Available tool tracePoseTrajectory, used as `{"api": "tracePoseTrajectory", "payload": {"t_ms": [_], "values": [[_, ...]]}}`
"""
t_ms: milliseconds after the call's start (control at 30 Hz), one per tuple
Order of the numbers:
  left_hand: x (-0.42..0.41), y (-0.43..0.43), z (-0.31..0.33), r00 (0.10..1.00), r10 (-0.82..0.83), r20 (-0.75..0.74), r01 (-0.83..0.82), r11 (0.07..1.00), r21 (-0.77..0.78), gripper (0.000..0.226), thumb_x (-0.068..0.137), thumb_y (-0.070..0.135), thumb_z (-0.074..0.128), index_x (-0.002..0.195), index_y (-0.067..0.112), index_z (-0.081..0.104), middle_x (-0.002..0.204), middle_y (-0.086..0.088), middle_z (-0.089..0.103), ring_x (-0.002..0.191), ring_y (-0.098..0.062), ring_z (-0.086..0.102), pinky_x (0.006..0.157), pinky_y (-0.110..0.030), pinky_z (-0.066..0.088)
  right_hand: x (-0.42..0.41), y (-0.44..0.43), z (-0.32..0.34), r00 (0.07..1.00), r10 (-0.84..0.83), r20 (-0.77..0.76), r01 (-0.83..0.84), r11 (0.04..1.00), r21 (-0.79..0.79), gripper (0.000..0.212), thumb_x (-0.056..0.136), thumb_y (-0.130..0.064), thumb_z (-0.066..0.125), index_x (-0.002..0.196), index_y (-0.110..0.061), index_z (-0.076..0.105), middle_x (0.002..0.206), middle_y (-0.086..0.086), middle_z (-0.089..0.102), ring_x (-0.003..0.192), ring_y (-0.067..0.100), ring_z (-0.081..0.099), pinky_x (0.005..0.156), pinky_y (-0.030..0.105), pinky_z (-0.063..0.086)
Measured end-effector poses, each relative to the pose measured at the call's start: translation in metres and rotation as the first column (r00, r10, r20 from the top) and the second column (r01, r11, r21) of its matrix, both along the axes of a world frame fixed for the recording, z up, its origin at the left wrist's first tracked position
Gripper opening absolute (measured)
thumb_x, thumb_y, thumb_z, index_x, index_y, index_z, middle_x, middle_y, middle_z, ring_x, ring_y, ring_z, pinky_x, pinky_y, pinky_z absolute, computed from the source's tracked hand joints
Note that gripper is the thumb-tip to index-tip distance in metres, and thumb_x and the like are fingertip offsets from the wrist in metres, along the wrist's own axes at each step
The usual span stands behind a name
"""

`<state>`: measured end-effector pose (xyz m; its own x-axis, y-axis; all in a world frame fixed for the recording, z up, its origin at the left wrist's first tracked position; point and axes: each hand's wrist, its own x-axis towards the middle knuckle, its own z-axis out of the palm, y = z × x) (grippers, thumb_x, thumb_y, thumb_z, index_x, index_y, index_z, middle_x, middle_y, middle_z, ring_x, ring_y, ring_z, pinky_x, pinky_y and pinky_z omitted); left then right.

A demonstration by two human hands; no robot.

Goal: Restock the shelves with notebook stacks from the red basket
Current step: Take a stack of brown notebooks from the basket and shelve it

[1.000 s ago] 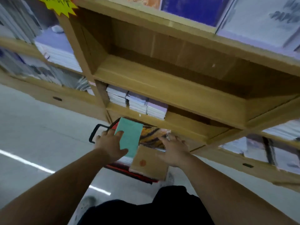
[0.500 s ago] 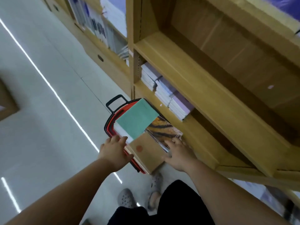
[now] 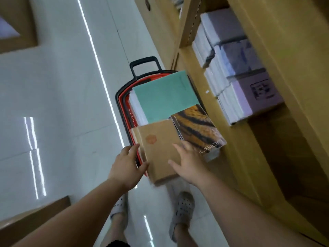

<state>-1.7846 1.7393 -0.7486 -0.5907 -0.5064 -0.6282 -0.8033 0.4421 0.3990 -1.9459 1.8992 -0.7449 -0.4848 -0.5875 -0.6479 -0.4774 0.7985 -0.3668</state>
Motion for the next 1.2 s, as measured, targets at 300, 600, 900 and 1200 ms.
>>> {"api": "tracePoseTrajectory", "payload": {"t_ms": [300,600,900,1200], "values": [[-0.005,0.036,-0.067,0.9,0.304,-0.314,-0.229,0.94,0.252,0.09,0.09,0.057,0.061,0.159,0.037,0.006,0.161,0.001,0.031,0.145,-0.021,0.036,0.115,-0.052,0.037,0.009,0.005,-0.064,0.998,-0.032,-0.063,0.02,0.984,-0.176,0.079,0.094,-0.056,0.057,0.159,-0.031,0.02,0.169,-0.005,-0.003,0.154,0.027,0.014,0.121,0.047,0.029],[-0.007,0.047,-0.072,0.632,0.735,-0.246,-0.466,0.614,0.637,0.093,0.097,0.008,0.059,0.155,0.054,0.003,0.143,0.023,0.045,0.116,0.0,0.058,0.094,-0.029,0.053,0.021,-0.003,-0.063,0.978,-0.198,0.065,0.208,0.952,-0.225,0.095,0.095,-0.048,0.063,0.163,-0.021,0.002,0.17,-0.01,-0.004,0.155,0.015,0.011,0.121,0.033,0.019],[-0.001,0.046,-0.069,0.6,0.768,-0.222,-0.464,0.56,0.687,0.096,0.101,0.012,0.055,0.15,0.058,-0.013,0.12,0.047,0.032,0.113,0.004,0.053,0.093,-0.029,0.051,0.02,-0.004,-0.078,0.859,-0.379,0.344,0.461,0.865,-0.198,0.103,0.072,-0.075,0.06,0.152,-0.057,-0.001,0.16,-0.01,0.034,0.139,0.017,0.043,0.112,0.053,0.042],[0.001,0.028,-0.074,0.582,0.789,-0.196,-0.458,0.517,0.723,0.098,0.093,0.001,0.061,0.153,0.057,0.008,0.138,0.023,0.052,0.111,-0.008,0.067,0.089,-0.032,0.058,0.022,-0.017,-0.08,0.884,-0.364,0.295,0.423,0.891,-0.168,0.103,0.08,-0.069,0.064,0.15,-0.058,-0.011,0.16,-0.003,0.034,0.137,0.024,0.045,0.11,0.055,0.042]]}}
